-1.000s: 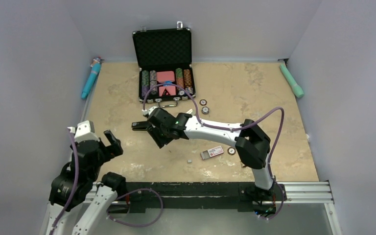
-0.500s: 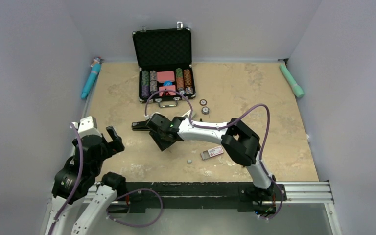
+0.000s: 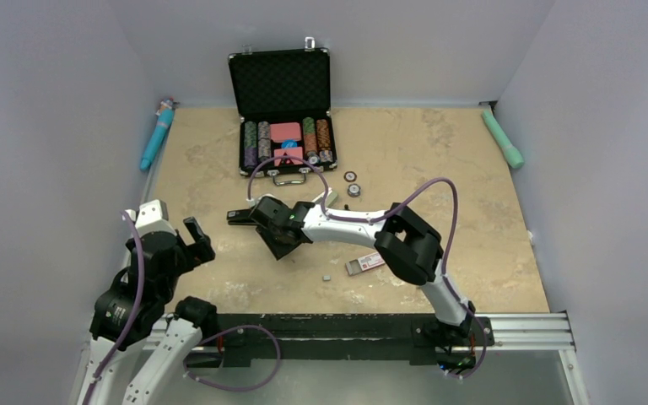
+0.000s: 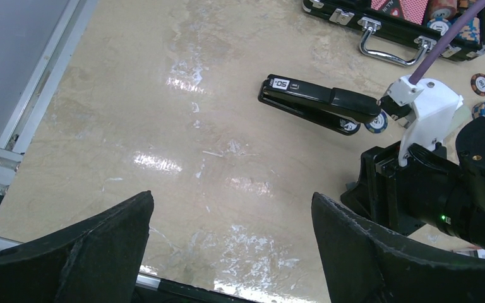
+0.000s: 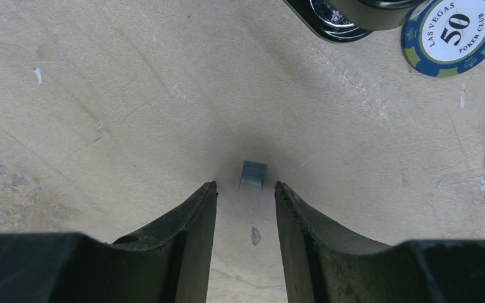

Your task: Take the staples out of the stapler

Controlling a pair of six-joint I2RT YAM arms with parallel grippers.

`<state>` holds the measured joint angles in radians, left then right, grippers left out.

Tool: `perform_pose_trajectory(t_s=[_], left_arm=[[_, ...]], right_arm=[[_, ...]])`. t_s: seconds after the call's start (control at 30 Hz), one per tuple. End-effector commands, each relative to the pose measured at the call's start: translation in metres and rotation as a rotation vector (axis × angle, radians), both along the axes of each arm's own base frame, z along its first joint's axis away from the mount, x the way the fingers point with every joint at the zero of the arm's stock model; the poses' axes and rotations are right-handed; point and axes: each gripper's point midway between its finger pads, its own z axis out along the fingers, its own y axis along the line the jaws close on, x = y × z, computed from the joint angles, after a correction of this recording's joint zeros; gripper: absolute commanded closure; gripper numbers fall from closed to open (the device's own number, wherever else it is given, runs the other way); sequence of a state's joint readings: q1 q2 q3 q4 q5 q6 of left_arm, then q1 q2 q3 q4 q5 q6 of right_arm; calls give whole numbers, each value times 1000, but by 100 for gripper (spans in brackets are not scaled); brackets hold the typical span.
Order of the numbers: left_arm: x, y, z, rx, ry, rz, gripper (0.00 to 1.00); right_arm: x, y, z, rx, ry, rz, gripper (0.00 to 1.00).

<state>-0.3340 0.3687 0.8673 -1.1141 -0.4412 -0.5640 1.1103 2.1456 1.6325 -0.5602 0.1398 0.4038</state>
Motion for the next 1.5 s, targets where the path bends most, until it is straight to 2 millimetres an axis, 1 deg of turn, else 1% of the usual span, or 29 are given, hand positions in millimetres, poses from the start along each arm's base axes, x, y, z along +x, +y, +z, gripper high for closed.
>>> perform_pose_trajectory(t_s=[0.0,0.17,0.43,0.53,0.67,0.77,1.0,1.17,1.3,1.4,1.47], left_arm=[[7,-3,7,-5,-29,-10,2],[7,-3,6,-3,-22,-10,3],[7,-4,7,-5,-26,-13,3],[8,-4,7,-6,-25,-15,3],[7,-4,7,-9,-25,-16,4],[7,-4,7,-8,-23,-14,4],[7,-4,6,-8,-21,-14,5],[8,-5,6,-7,-17,-17,6],[9,-6,5,-6,-13,-21,6],[9,-6,6,-7,-14,-22,6],[8,-5,6,-6,-16,-19,6]], right_arm=[[11,11,12,31,-40,-21,58],[11,10,5,20,-31,-24,63],[9,9,2,16,-20,-26,66],[10,8,1,14,-20,-32,65],[10,8,-1,15,-15,-48,60],[12,9,-2,21,-13,-59,60],[14,10,-4,22,-8,-59,65],[12,4,-8,6,-2,-60,68],[9,0,-5,4,0,-62,68],[7,0,0,10,5,-50,73],[7,0,7,18,0,-48,75]])
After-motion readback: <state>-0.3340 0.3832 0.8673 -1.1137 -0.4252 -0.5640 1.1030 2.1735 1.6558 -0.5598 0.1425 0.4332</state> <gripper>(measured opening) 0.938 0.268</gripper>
